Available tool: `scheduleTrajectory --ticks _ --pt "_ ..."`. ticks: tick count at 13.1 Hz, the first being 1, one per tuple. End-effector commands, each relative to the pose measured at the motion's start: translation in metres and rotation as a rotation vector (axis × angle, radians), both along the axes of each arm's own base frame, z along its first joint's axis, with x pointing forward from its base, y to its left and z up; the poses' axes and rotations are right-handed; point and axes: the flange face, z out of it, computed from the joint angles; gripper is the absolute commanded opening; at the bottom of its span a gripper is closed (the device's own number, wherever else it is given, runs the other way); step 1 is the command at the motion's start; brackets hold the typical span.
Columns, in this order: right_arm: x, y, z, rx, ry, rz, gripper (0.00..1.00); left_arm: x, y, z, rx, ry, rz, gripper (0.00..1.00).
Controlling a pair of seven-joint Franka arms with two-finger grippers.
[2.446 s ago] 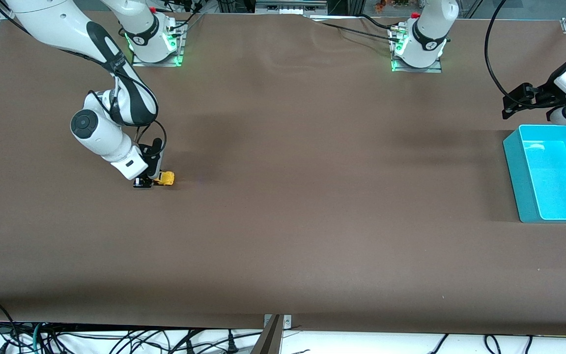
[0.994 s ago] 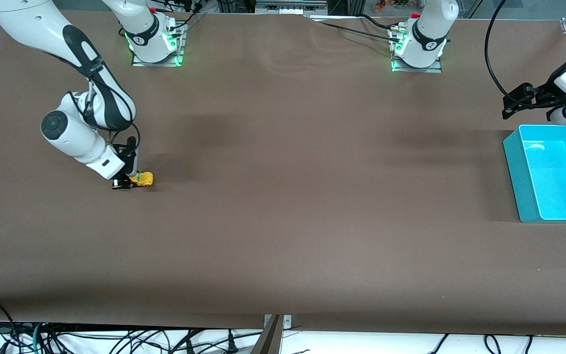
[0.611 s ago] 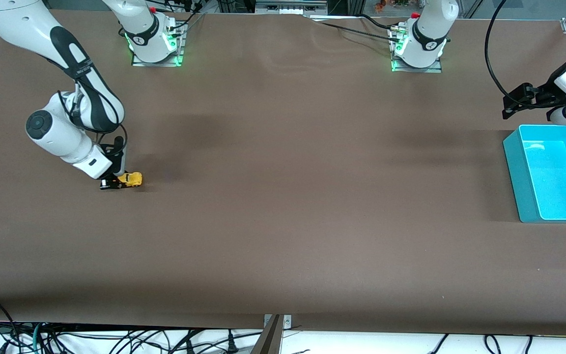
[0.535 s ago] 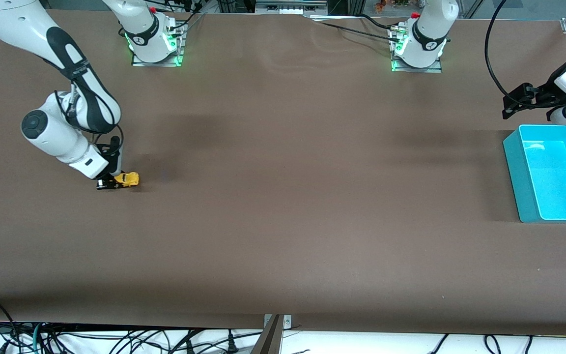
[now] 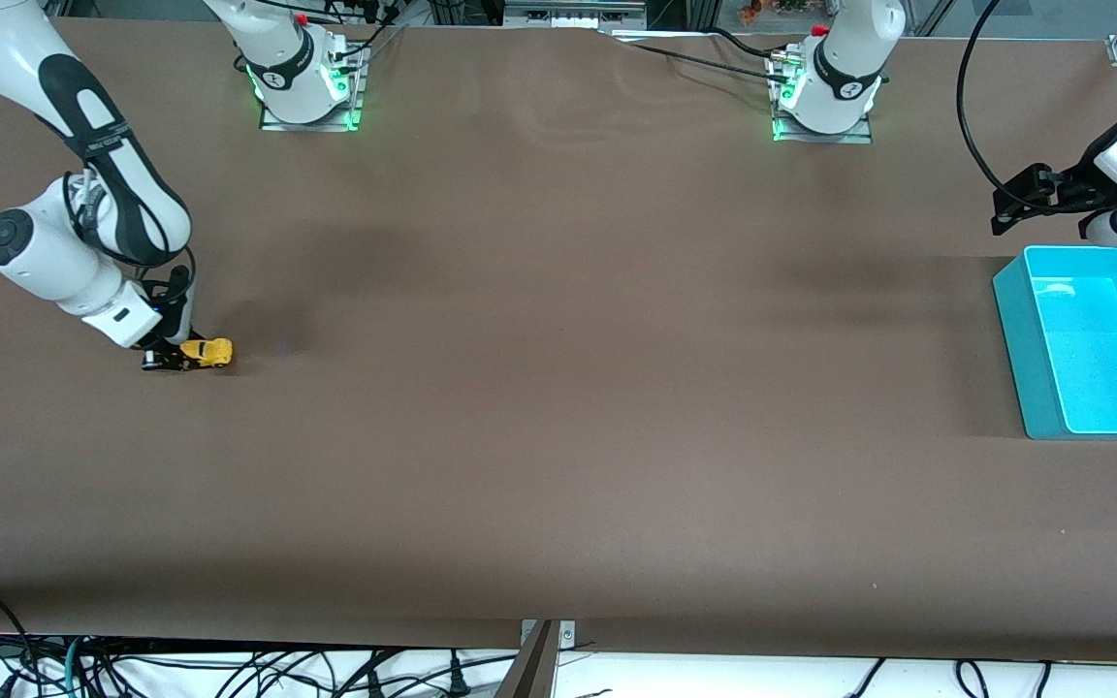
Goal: Wind and store yellow beetle car
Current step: 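Drag the held car backward along the table with the right gripper, then open the right gripper to release the car and raise it away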
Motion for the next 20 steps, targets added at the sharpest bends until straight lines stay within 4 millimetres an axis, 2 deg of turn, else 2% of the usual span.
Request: scheduleTrajectory --ticks 1,3,4,6,8,9,10,12,14,16,20 --pt "-0.017 -0.014 -0.041 0.036 0.064 0.002 0.1 0.004 0.002 0.005 0.018 0.008 -0.001 1.0" --pt "-0.013 -0.014 -0.037 0.039 0.057 -0.008 0.17 0.003 0.002 0.006 0.019 0.007 -0.001 1.0" --pt "-0.009 -0.011 -0.035 0.042 0.051 -0.012 0.25 0.003 0.002 0.006 0.018 0.007 -0.003 1.0" --pt "-0.005 -0.005 -0.032 0.047 0.048 -0.021 0.55 0.004 0.002 0.005 0.018 0.008 -0.003 1.0" --pt "0.006 -0.001 -0.023 0.057 0.043 -0.018 0.79 0.003 0.002 0.006 0.018 0.007 -0.003 1.0" --pt "0.014 0.0 -0.015 0.064 0.055 -0.023 1.0 0.003 0.002 0.006 0.019 0.007 -0.001 1.0" --pt "0.023 0.002 -0.005 0.072 0.071 -0.036 1.0 0.003 0.002 0.006 0.019 0.007 -0.001 1.0" --pt "0.047 0.015 0.028 0.091 0.09 -0.047 1.0 0.003 0.002 0.006 0.018 0.007 -0.003 1.0" --pt "0.06 0.015 0.058 0.094 0.127 -0.074 1.0 0.003 0.002 0.006 0.018 0.007 -0.003 1.0" --pt "0.07 0.032 0.085 0.093 0.129 -0.077 1.0 0.004 0.002 0.005 0.018 0.008 -0.003 1.0" --pt "0.068 0.058 0.152 0.066 0.131 -0.223 1.0 0.003 0.002 0.006 0.018 0.007 -0.003 1.0"
